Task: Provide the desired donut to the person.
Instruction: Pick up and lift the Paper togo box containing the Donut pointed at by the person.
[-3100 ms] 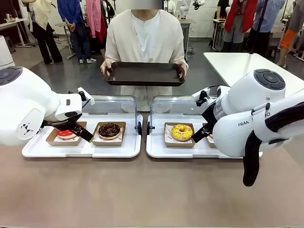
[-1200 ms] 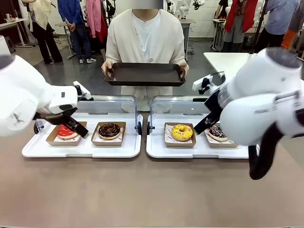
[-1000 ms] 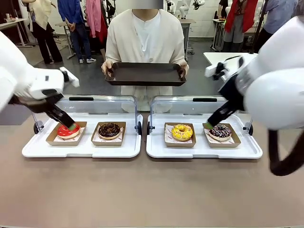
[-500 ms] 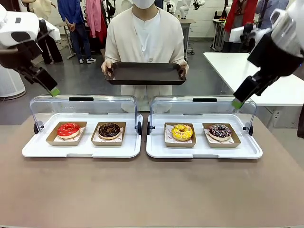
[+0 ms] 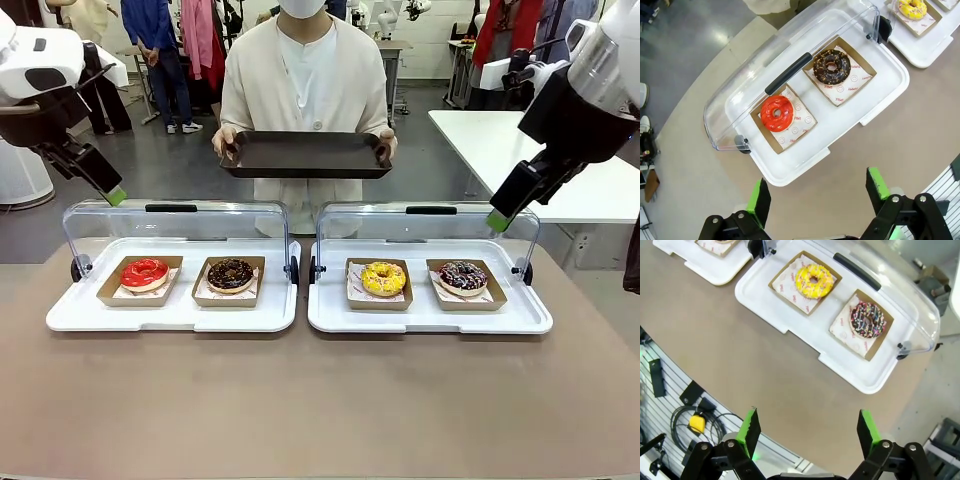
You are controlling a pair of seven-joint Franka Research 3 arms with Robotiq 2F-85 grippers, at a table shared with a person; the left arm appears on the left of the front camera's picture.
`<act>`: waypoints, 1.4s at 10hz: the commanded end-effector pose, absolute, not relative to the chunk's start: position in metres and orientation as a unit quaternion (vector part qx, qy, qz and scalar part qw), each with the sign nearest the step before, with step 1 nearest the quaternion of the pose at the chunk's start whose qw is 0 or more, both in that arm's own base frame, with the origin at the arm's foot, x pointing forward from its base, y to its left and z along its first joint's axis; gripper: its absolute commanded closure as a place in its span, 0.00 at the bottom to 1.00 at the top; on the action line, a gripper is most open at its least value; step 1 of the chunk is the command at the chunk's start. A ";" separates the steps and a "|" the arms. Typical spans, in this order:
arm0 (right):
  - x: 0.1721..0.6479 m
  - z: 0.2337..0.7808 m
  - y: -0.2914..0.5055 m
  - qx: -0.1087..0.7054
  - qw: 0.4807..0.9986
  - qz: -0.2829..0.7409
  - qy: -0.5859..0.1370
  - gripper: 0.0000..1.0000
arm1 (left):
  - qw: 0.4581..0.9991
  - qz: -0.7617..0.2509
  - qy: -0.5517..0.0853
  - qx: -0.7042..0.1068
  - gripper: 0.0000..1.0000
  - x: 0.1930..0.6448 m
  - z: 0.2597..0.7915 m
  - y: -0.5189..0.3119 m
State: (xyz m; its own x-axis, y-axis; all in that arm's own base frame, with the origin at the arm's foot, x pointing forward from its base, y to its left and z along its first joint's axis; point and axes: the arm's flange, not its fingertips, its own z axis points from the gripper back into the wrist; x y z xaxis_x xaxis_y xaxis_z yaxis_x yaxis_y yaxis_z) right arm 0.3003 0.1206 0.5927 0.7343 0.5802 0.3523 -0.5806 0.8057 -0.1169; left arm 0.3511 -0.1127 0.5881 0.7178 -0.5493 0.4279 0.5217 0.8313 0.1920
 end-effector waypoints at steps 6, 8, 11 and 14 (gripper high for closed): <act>0.372 0.616 -0.006 0.287 0.749 0.570 -0.180 0.00 | 0.798 -0.490 -0.245 -0.250 0.00 0.385 0.606 -0.004; 0.391 0.603 -0.040 0.349 0.650 0.638 -0.220 0.00 | 0.762 -0.526 -0.252 -0.282 0.00 0.404 0.594 0.028; 0.405 0.574 -0.074 0.369 0.651 0.613 -0.253 0.00 | 0.749 -0.534 -0.323 -0.220 0.00 0.407 0.579 0.066; 0.401 0.548 -0.110 0.387 0.671 0.571 -0.273 0.00 | 0.749 -0.523 -0.369 -0.173 0.00 0.403 0.567 0.094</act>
State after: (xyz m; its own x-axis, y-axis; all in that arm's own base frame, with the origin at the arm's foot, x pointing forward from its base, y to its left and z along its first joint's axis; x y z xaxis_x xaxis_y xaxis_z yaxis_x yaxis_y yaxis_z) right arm 0.4046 -0.1096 0.5450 0.1988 0.5839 0.7871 -0.9759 0.0440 0.2139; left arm 0.4062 0.1000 0.5764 0.2049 -0.6633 0.7197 0.9194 0.3826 0.0908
